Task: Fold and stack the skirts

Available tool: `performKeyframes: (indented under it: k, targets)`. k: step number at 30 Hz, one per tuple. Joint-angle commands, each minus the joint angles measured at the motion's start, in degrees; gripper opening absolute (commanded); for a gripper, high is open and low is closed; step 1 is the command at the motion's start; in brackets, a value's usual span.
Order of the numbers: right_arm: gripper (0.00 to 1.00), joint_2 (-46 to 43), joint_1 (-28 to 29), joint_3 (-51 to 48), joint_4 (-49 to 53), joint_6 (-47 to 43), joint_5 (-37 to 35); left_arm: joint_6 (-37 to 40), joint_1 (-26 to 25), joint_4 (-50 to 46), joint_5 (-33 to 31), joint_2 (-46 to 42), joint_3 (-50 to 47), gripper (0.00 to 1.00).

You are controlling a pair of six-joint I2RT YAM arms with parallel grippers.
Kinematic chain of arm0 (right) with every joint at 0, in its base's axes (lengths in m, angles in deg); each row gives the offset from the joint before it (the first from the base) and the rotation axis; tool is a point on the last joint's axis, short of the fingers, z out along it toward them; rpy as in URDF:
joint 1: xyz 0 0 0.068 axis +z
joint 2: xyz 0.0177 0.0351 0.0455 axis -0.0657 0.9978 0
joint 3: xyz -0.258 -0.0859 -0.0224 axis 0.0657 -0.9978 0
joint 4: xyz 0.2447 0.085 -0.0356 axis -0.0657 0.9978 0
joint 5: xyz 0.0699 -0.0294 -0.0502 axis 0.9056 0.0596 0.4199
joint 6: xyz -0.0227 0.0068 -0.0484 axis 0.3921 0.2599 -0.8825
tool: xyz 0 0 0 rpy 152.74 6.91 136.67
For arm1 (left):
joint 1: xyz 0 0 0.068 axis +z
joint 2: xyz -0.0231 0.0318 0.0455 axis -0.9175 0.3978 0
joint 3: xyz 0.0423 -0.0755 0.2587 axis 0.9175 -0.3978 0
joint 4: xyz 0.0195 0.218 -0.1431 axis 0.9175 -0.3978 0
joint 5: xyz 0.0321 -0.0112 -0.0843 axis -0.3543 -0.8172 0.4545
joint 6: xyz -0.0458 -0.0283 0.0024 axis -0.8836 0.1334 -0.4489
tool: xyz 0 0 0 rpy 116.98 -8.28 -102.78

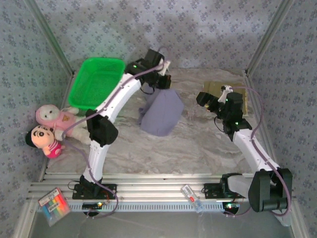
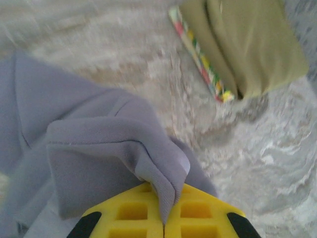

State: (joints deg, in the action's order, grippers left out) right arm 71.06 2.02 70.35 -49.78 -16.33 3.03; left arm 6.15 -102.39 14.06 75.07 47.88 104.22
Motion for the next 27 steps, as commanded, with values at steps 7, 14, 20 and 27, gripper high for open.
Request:
performKeyframes:
  k: [7, 14, 20, 27]
  targets:
    - [1.00, 6.5, 5.4, -1.0, -2.4, 0.3, -1.7, -8.4, -1.7, 9.2, 5.2, -1.3, -14.8, 0.07]
    - [1.00, 11.8, 10.9, -0.5, -3.9, -2.2, -0.4, -11.1, 0.6, 20.5, 8.7, -10.1, -33.2, 0.16]
    - [1.00, 13.9, 11.6, -0.2, -6.2, -0.1, -2.5, -10.6, 2.3, 34.0, 10.0, -24.4, -52.5, 0.86]
    - [1.00, 21.1, 20.3, 15.1, 13.4, -19.3, -10.3, -20.5, 11.3, 40.2, -4.6, -38.1, -69.8, 1.00]
